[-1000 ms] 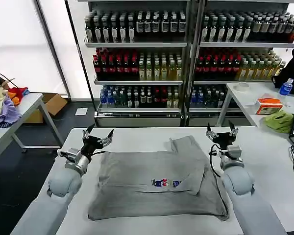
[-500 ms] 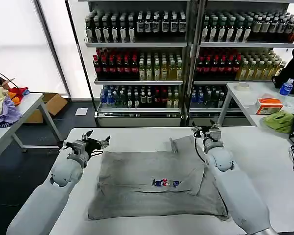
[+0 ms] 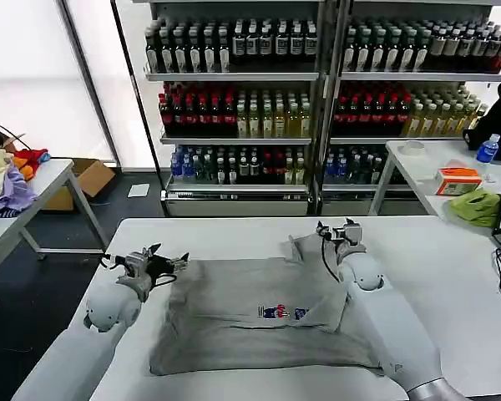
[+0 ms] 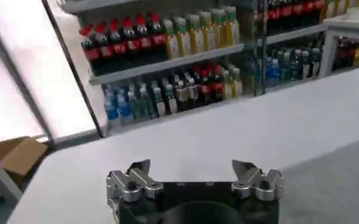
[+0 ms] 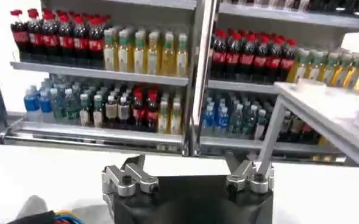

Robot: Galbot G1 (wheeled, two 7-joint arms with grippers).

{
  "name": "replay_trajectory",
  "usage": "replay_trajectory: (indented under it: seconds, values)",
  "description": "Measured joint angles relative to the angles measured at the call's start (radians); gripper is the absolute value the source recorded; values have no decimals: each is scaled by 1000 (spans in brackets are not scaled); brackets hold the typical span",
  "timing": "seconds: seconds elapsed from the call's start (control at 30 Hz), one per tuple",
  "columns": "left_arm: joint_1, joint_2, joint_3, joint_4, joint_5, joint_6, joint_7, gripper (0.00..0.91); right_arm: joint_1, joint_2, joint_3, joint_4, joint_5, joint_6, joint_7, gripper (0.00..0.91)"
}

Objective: Fold and organize the clothes.

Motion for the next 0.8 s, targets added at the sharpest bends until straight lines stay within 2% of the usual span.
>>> replay_trajectory:
  seconds: [0.7, 0.73, 0.77, 0.8]
  values:
    - [27, -16, 7, 24, -40, 25, 5, 907, -21, 33, 8, -57, -1, -9, 5, 907]
    - [25, -17, 8, 26, -43, 25, 5, 655, -24, 33, 8, -56, -3, -9, 5, 836]
    - [23, -18, 9, 30, -47, 25, 5, 333, -28, 34, 8, -54, -5, -9, 5, 705]
    - [21, -20, 10, 33, -50, 25, 4, 141, -31, 35, 9, -52, -8, -9, 5, 635]
